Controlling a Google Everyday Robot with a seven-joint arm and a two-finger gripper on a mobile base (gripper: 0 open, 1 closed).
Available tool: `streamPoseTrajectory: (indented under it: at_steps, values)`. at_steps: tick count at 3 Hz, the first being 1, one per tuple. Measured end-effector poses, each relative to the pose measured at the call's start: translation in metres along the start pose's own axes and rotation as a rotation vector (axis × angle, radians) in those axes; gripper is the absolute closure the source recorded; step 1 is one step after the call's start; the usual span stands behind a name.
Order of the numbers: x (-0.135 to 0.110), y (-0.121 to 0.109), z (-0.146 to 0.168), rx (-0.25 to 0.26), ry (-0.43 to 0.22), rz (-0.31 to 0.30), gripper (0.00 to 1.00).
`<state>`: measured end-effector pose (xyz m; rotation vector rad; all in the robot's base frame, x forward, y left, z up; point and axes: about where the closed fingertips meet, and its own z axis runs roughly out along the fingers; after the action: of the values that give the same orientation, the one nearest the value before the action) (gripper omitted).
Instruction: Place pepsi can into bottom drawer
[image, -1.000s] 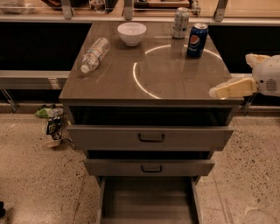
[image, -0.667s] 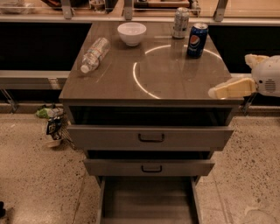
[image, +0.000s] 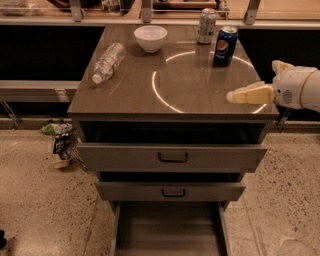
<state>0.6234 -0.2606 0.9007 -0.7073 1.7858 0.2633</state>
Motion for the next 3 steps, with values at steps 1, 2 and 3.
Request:
streamPoseTrajectory:
  at_steps: [1,2,3]
  values:
    - [0.002,-0.02,0.032,0.011,-0.085,0.071,0.0]
    - [-0.004,-0.038,0.061,0.003,-0.143,0.091,0.0]
    - [-0.015,-0.06,0.082,0.014,-0.187,0.077,0.0]
